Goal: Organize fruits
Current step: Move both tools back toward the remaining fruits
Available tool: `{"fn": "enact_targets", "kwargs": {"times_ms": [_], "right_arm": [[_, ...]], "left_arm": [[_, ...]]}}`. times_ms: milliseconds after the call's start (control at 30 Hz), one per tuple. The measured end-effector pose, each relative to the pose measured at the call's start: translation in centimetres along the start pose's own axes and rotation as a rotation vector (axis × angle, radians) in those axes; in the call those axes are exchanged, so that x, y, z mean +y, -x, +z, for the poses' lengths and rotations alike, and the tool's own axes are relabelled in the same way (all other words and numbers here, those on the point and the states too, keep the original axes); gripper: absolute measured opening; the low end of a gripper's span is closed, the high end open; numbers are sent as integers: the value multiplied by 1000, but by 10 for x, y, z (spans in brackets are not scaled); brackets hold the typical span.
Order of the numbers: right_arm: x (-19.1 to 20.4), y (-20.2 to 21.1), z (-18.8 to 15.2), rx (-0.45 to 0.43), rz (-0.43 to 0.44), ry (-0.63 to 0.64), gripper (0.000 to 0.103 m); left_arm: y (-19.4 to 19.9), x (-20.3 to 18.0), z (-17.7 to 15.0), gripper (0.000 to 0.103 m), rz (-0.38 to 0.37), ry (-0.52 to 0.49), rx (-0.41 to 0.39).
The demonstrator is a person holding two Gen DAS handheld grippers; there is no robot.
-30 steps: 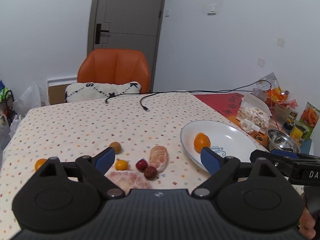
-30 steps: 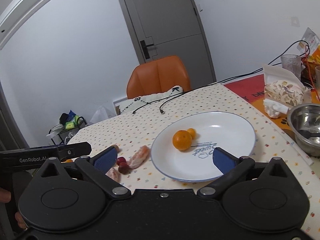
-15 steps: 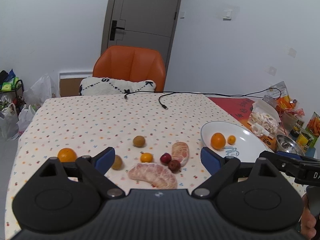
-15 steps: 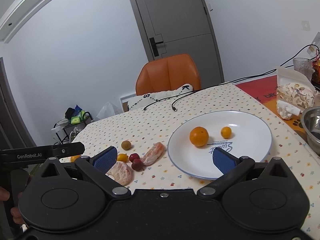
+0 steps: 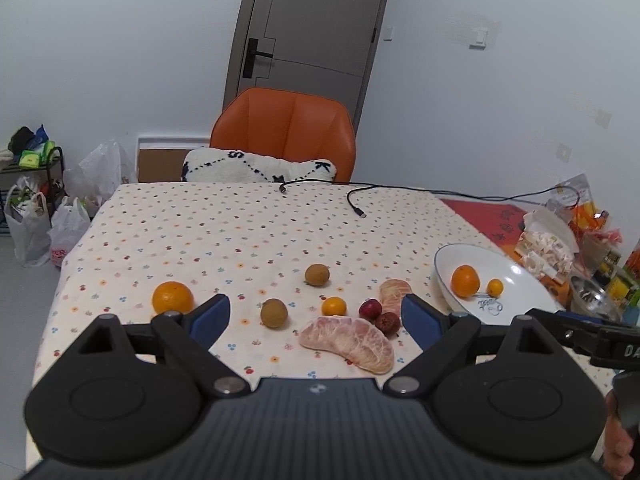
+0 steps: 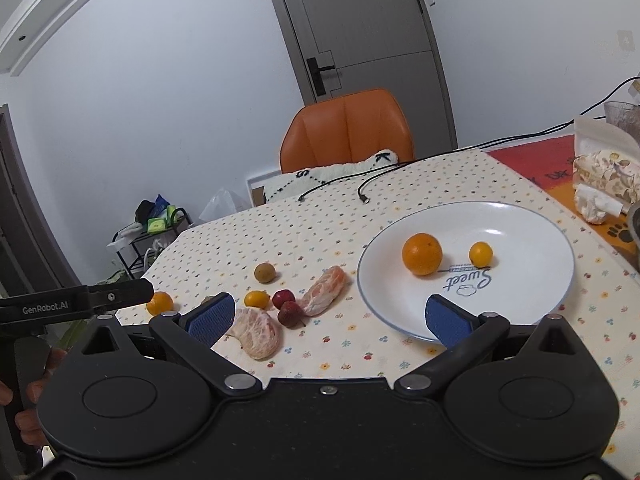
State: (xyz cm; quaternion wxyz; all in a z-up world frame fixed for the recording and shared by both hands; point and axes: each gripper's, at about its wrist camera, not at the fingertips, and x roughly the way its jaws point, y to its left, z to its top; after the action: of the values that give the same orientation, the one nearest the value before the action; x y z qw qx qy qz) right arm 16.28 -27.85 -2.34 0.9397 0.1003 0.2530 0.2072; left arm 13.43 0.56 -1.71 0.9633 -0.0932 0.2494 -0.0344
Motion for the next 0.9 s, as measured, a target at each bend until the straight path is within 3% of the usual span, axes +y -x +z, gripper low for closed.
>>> {"fn": "enact_targets", "kwargs": {"times_ms": [300,433,567,900], "right_arm": [[16,-20,-7,45,45,49,101],[23,-35,-9,90,73,61,85],[28,-49,-13,124,98,66,77],[39,-78,-20,188,132,80,70]], "left_arm": [[-8,15,-5,91,22,2,18],[-14,23,-7,91,34,10,25],[-22,32,-11,89,39,27,44],[-37,54,-14,88,75,58,61]]}}
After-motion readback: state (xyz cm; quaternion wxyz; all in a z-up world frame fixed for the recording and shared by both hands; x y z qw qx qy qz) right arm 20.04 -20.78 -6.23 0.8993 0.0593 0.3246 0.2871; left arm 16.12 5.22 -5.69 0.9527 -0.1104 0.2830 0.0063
